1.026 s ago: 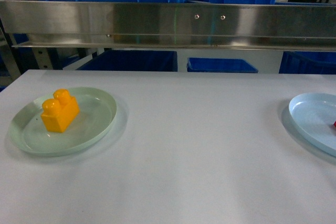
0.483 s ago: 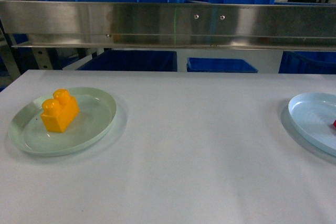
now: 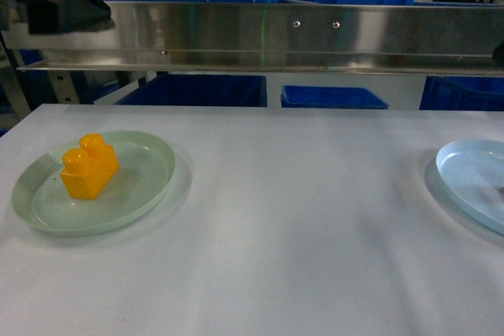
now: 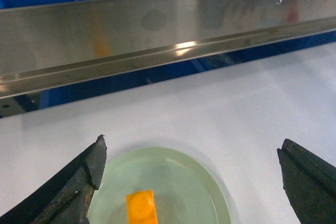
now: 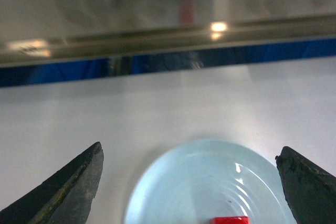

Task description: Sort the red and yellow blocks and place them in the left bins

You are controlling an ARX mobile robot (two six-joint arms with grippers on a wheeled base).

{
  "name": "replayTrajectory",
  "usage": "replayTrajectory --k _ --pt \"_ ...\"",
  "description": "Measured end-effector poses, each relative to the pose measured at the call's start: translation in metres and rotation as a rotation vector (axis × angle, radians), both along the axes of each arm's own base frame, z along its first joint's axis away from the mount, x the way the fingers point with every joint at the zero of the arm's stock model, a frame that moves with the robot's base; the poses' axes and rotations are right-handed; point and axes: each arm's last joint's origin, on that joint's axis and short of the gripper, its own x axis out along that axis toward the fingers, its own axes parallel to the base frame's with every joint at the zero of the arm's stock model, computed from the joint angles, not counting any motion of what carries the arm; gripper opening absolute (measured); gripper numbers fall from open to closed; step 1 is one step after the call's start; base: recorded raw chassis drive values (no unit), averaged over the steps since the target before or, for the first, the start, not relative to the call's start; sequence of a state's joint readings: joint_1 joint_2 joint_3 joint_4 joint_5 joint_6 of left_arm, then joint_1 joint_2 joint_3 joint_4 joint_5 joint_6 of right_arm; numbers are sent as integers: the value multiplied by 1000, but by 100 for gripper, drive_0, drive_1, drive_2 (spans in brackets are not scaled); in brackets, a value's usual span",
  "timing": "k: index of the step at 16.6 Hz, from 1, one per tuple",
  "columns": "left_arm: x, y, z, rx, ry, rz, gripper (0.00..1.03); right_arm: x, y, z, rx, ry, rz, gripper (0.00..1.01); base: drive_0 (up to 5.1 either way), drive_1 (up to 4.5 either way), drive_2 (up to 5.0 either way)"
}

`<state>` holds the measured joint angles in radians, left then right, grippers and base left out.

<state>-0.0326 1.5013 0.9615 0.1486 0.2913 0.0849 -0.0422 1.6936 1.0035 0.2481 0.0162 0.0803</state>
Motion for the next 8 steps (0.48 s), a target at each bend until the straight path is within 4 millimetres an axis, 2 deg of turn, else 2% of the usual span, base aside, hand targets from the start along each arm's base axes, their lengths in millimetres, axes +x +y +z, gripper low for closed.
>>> replayTrajectory --k 1,3,5,8 --pt "6 -7 -9 34 5 -4 98 5 -7 -19 -33 32 -50 98 0 0 0" --pt "5 -13 -19 31 22 -38 98 -3 -13 -33 -37 48 -81 98 0 0 0" --pt "-1 -13 -24 21 12 -42 98 -6 -16 -32 -39 41 -94 98 0 0 0" --pt "-3 -11 -18 18 -12 -34 98 -7 -14 -22 -40 7 -89 98 0 0 0"
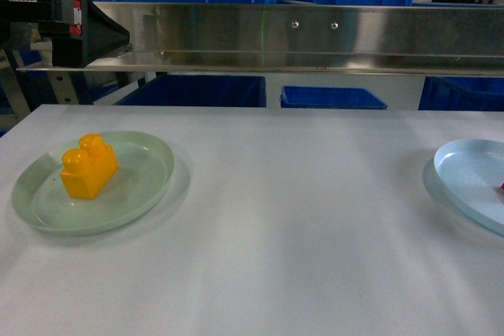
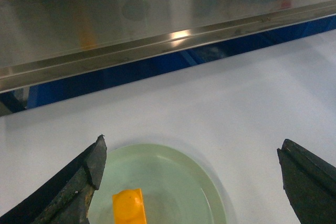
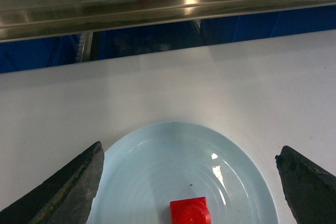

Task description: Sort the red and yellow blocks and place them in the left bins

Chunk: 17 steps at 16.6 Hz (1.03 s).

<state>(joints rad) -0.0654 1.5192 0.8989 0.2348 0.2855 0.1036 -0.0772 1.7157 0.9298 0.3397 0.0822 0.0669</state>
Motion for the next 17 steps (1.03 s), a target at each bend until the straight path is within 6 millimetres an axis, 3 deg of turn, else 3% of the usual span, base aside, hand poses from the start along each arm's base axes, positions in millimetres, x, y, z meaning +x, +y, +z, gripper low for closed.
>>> replayTrajectory --k 4,10,17 --pt "0 1 0 -2 3 4 98 7 -6 -7 -37 49 -18 98 0 0 0" --pt "0 1 0 -2 3 4 98 17 -37 -50 69 252 13 98 0 0 0" --pt "0 1 0 -2 2 4 98 21 -31 -56 109 274 85 98 0 0 0"
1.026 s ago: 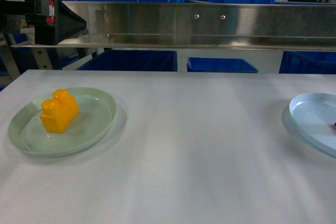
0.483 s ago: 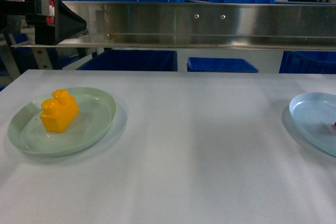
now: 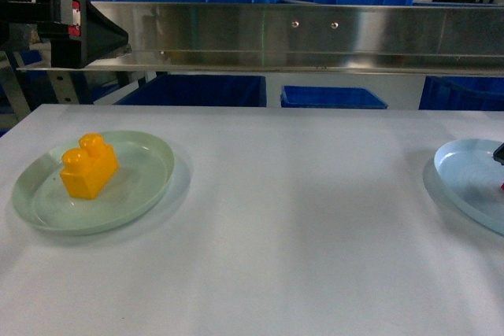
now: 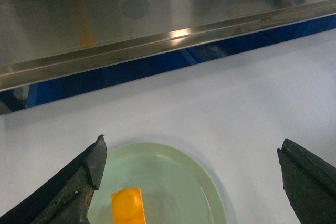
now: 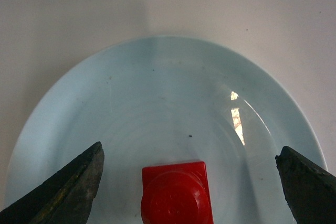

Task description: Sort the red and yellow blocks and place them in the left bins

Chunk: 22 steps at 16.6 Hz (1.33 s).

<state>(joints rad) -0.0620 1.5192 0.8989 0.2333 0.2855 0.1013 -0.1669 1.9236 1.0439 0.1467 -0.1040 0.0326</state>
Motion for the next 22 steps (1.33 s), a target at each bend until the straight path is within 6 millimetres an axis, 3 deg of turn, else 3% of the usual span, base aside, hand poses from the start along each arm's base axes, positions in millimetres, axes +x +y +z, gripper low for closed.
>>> replayTrajectory --k 5,9,20,21,22 --pt "0 0 0 0 0 0 98 2 6 -18 3 52 23 98 0 0 0" --pt "0 0 0 0 0 0 98 5 13 -19 -27 17 42 98 0 0 0" --pt "0 0 0 0 0 0 98 15 8 -32 -21 -54 49 98 0 0 0" --pt "0 0 0 0 0 0 98 15 6 -35 -19 -60 47 97 0 0 0" --pt "0 0 0 0 0 0 98 14 4 -36 -16 -58 47 90 0 0 0"
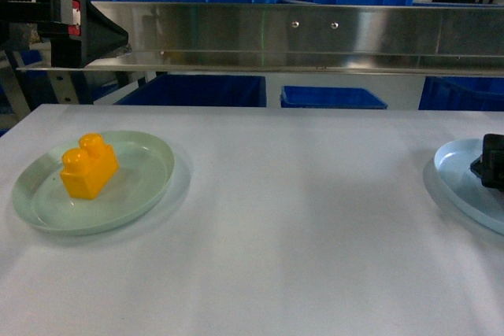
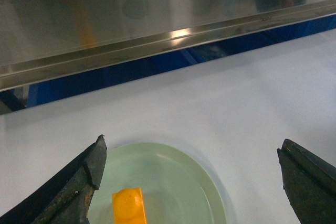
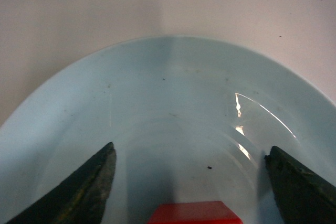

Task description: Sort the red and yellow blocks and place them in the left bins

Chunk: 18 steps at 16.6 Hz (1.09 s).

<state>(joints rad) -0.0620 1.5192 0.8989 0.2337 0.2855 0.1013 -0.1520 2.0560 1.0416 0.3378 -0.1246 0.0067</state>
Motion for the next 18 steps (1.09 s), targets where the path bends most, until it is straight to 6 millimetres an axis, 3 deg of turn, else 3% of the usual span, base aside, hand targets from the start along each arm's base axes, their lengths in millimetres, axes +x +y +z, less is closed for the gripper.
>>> replayTrajectory --k 6,17,18 --pt "0 0 0 0 0 0 98 -2 -2 -2 4 30 -5 29 0 0 0" --pt "0 0 0 0 0 0 98 -3 9 9 20 7 3 28 0 0 0" --pt "0 0 0 0 0 0 98 -12 26 66 38 -124 32 28 0 0 0"
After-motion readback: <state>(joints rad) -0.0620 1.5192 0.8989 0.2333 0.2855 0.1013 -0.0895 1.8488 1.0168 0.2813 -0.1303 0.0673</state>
